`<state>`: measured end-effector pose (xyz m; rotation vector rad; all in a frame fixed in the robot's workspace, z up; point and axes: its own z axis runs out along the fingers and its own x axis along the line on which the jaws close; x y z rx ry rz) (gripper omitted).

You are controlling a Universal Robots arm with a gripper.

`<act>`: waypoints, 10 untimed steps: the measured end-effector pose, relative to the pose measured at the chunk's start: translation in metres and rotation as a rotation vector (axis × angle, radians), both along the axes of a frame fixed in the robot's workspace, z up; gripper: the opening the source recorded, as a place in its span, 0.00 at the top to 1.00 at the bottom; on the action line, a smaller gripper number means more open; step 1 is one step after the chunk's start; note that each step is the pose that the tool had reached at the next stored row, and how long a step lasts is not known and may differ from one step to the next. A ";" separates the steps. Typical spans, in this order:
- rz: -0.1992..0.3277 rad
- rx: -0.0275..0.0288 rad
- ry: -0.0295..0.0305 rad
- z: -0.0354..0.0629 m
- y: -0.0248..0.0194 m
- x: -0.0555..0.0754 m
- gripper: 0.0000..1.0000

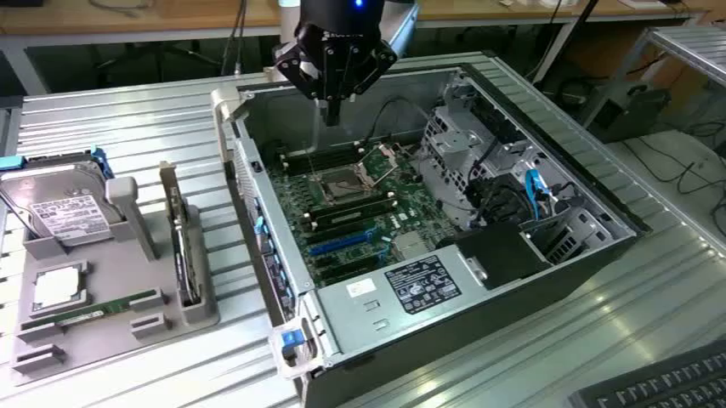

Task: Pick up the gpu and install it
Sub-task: 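Reach for the gpu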

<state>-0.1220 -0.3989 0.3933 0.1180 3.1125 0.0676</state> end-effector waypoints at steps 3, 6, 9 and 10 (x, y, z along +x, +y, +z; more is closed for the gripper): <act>0.000 0.0000 0.0000 0.0000 0.0000 0.000 0.89; 0.000 0.0000 0.0000 0.0000 0.0000 0.000 0.89; 0.000 0.0000 0.0000 0.0000 0.0000 0.000 0.89; 0.000 -0.0001 0.0001 0.0001 -0.0004 -0.002 0.89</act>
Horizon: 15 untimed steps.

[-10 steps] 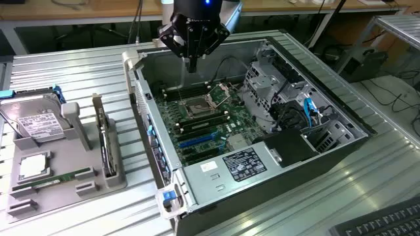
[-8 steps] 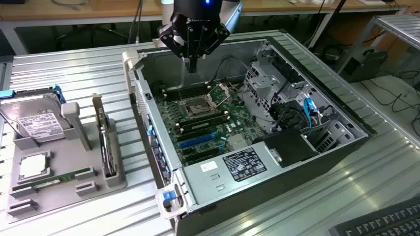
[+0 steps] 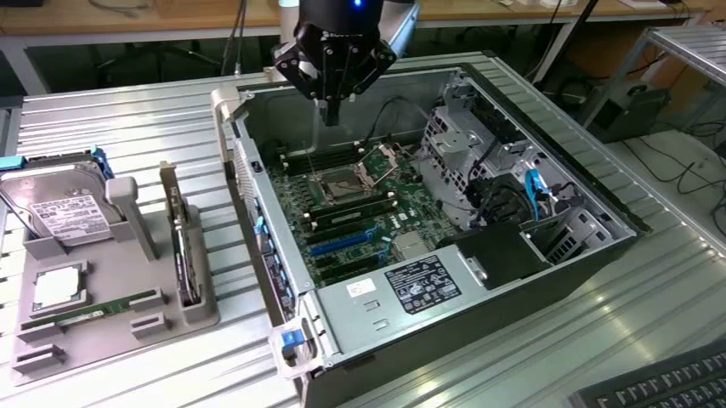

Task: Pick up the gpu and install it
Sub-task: 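Reach for the gpu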

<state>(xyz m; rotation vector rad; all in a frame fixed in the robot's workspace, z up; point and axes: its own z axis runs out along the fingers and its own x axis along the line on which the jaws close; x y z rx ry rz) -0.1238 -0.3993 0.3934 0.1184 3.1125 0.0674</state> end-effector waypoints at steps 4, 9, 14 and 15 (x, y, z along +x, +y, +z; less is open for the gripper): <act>0.000 0.0001 -0.0001 -0.0001 -0.0027 -0.024 0.89; 0.000 0.0002 -0.0001 -0.0001 -0.0091 -0.055 0.89; 0.000 0.0001 0.0000 -0.0002 -0.0188 -0.083 0.89; 0.000 0.0001 -0.0001 -0.0006 -0.0224 -0.093 0.89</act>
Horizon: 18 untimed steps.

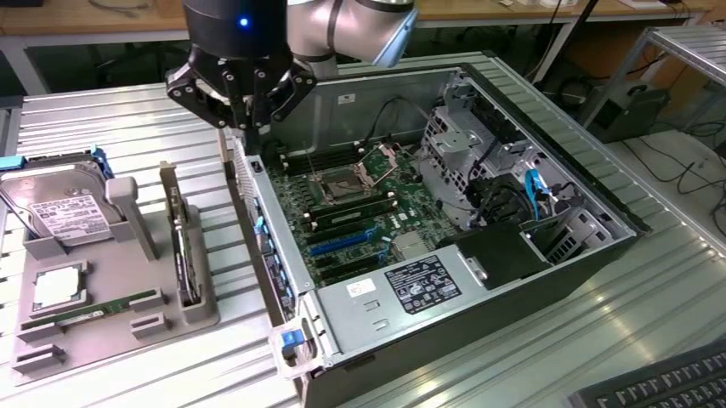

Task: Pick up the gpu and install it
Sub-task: 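Reach for the gpu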

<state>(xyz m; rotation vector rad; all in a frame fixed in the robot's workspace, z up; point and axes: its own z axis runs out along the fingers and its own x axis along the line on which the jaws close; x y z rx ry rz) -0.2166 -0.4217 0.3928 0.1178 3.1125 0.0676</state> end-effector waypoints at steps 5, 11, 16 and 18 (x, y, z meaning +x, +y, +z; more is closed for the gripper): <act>0.000 0.0000 0.0000 -0.0062 -0.0054 -0.029 0.89; 0.000 -0.0001 0.0001 -0.0151 -0.0062 -0.062 0.89; 0.000 -0.0018 0.0001 -0.0227 -0.0055 -0.085 0.89; 0.000 -0.0019 -0.0005 -0.0251 -0.0037 -0.089 0.89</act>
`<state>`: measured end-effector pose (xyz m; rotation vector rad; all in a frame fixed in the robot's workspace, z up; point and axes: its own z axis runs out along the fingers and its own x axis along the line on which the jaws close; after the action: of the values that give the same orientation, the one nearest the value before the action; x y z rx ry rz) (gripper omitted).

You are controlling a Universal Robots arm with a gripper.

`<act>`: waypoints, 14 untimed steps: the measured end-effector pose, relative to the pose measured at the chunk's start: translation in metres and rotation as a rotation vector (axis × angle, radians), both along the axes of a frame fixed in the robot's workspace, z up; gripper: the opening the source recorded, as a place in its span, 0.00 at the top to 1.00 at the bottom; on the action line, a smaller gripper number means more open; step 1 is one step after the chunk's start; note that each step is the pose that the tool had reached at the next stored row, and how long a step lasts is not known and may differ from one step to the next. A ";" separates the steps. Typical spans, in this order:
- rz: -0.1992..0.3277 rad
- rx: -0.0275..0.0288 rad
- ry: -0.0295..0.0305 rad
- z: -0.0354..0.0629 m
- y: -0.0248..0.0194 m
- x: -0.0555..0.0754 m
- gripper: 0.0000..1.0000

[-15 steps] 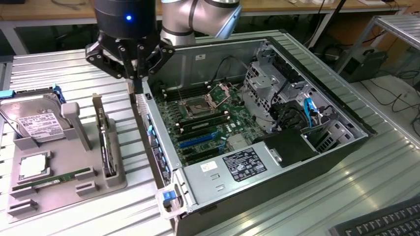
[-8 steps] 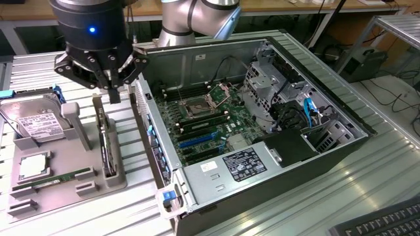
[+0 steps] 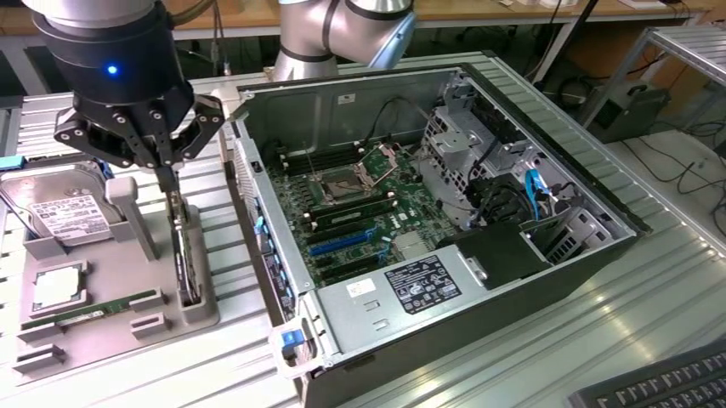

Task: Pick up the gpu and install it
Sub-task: 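Reach for the gpu, then pick up the gpu and move the gpu toward the slot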

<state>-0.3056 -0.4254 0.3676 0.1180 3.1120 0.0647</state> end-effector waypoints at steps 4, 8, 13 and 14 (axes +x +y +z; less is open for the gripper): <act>0.000 -0.0001 0.0002 -0.0001 0.0006 0.000 0.89; 0.000 0.0000 0.0002 -0.0001 0.0006 0.000 0.89; 0.000 0.0000 0.0002 -0.0001 0.0006 0.000 0.89; 0.000 0.0000 0.0002 -0.0002 0.0006 0.000 0.89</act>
<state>-0.3057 -0.4248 0.3675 0.1179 3.1121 0.0647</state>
